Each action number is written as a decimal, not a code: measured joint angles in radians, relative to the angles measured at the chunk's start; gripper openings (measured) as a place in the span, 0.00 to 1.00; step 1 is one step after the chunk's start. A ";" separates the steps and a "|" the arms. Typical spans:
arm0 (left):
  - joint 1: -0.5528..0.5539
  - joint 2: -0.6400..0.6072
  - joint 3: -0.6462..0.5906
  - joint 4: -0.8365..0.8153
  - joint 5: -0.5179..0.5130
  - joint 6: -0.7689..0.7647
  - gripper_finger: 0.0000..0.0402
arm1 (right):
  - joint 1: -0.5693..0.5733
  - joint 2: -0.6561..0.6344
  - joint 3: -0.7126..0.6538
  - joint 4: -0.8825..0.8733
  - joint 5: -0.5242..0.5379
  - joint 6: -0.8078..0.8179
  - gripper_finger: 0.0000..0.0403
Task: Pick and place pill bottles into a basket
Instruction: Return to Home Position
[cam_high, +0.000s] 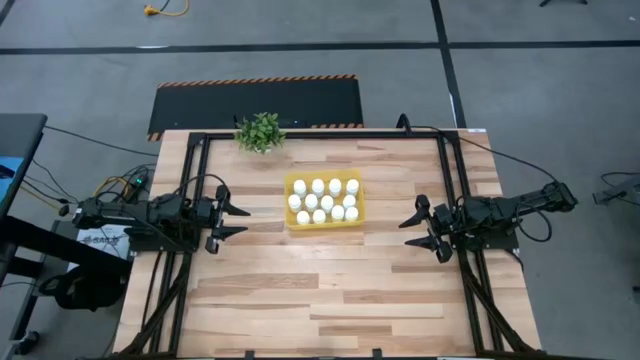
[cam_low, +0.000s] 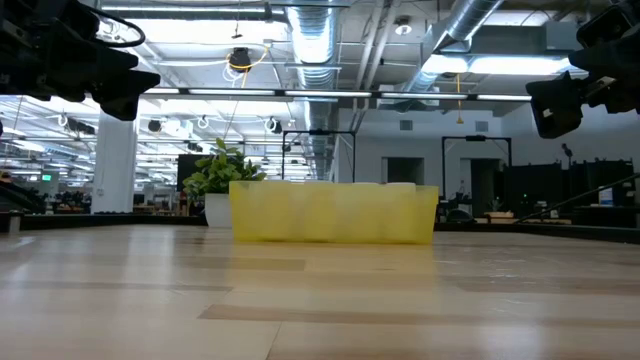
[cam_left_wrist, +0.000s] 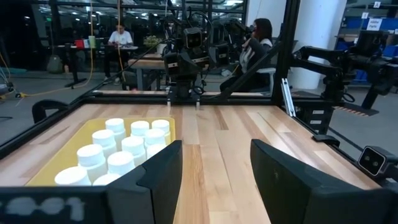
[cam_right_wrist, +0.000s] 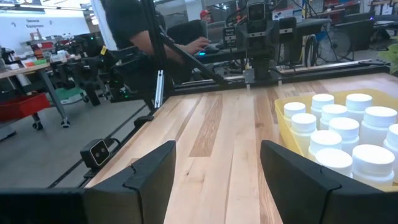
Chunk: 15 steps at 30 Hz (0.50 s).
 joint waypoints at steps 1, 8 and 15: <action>0.000 0.000 0.000 0.000 0.000 0.004 0.44 | 0.000 0.000 0.000 0.000 0.000 0.000 0.56; 0.000 0.000 0.000 0.000 0.000 0.003 0.44 | 0.000 0.000 0.000 0.000 0.000 0.000 0.56; 0.000 0.000 0.000 0.000 0.000 -0.002 0.44 | 0.000 0.000 0.000 0.000 0.000 0.000 0.56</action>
